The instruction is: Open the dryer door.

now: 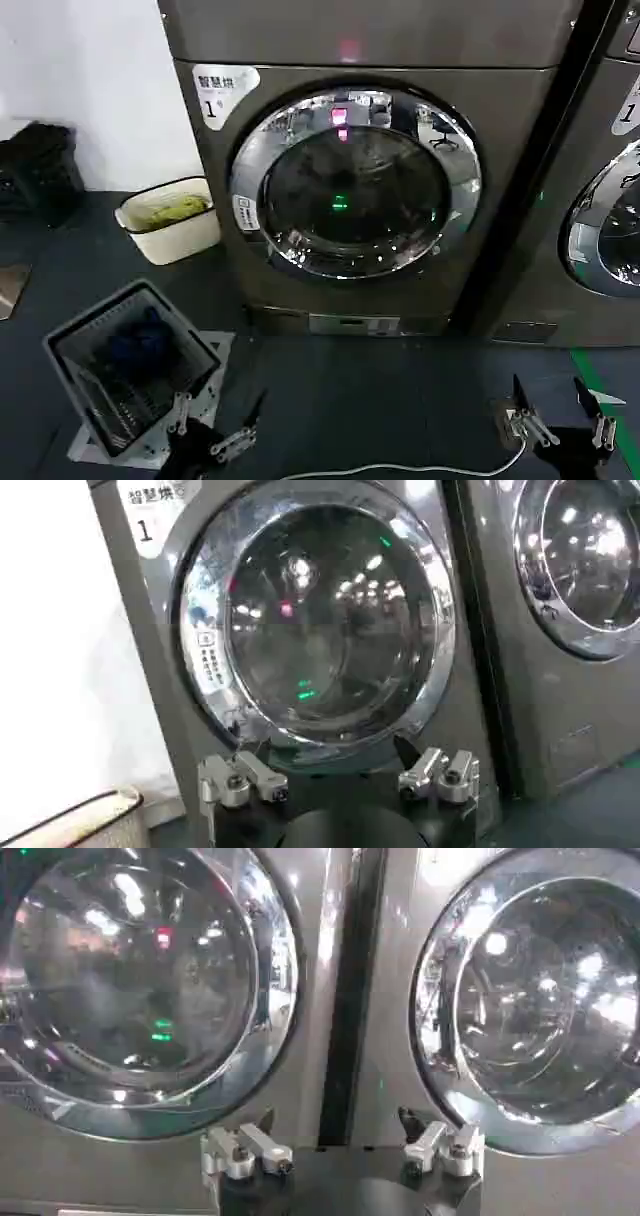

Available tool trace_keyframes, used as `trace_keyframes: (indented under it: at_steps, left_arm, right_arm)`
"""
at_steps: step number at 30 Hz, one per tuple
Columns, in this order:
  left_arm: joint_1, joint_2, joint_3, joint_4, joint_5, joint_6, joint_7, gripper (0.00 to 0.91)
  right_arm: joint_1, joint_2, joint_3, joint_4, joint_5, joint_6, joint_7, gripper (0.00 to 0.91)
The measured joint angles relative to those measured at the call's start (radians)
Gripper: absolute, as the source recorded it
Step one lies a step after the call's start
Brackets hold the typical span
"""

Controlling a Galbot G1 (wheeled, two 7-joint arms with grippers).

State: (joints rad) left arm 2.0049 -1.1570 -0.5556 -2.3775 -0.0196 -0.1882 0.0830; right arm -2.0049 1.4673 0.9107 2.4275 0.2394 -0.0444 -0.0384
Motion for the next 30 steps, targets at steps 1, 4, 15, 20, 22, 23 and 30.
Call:
trace_keyframes:
  at_steps: [1, 4, 15, 20, 22, 23, 30]
  left_arm:
    - [-0.001, 0.0, 0.0, 0.0, 0.001, 0.0, 0.0, 0.907]
    - [-0.009, 0.0, 0.001, -0.001, 0.002, 0.002, 0.0, 0.907]
    - [-0.024, -0.003, -0.004, -0.012, 0.026, -0.001, 0.001, 0.907]
    - [-0.009, -0.02, -0.008, -0.019, 0.039, -0.022, -0.002, 0.907]
    - [-0.005, -0.03, -0.008, -0.023, 0.046, -0.023, -0.002, 0.907]
    - [-0.005, -0.035, -0.008, -0.027, 0.049, -0.023, -0.002, 0.907]
    - [-0.003, -0.06, -0.008, -0.054, 0.081, -0.012, 0.001, 0.907]
  right_arm:
    - [0.023, -0.015, 0.0, -0.007, -0.002, -0.02, 0.0, 0.907]
    - [0.098, -0.073, -0.008, -0.019, 0.008, -0.065, -0.012, 0.907]
    - [0.316, -0.317, -0.084, -0.146, 0.071, -0.031, -0.097, 0.907]
    - [0.43, -0.422, -0.172, -0.23, 0.108, -0.007, -0.124, 0.907]
    - [0.482, -0.455, -0.208, -0.265, 0.12, 0.009, -0.128, 0.907]
    - [0.509, -0.472, -0.226, -0.283, 0.128, 0.017, -0.13, 0.907]
    - [0.704, -0.562, -0.37, -0.399, 0.214, 0.053, -0.157, 0.907]
